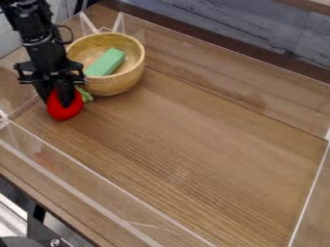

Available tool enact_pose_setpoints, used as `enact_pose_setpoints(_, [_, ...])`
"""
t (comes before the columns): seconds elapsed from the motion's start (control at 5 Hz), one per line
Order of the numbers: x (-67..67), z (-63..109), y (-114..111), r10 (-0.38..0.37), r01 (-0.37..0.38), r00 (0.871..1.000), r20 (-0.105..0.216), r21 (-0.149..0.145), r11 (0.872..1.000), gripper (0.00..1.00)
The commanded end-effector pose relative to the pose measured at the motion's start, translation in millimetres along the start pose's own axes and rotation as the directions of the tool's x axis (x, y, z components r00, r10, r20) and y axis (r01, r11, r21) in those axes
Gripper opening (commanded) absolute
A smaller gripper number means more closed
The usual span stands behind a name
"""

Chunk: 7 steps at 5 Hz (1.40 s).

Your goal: Move the red fruit to the left side of the table

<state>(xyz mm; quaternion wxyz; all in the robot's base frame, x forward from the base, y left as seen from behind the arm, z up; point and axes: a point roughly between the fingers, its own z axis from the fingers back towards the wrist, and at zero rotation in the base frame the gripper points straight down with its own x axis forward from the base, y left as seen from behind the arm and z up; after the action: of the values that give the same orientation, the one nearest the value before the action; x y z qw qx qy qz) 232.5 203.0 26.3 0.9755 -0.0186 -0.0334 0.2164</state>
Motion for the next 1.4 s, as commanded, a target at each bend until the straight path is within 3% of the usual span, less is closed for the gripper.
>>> enact_pose_setpoints(0.0, [-1.7,-5.1,16,-0.005,0.005,1.000,-0.003,0.015,1.000,0.00])
enact_pose_setpoints(0.4, [-10.8,-12.5,23,0.006,-0.006,1.000,-0.031,0.029,1.000,0.00])
enact_pose_setpoints(0.8, [-19.0,-14.6,22,0.163,-0.160,0.985,-0.049,0.052,0.986,0.00])
enact_pose_setpoints(1.0, [-30.2,-13.7,25,0.202,-0.198,0.978,-0.057,0.063,0.978,0.00])
enact_pose_setpoints(1.2, [-37.0,-13.0,20,0.192,-0.188,0.979,-0.063,0.067,0.980,1.00])
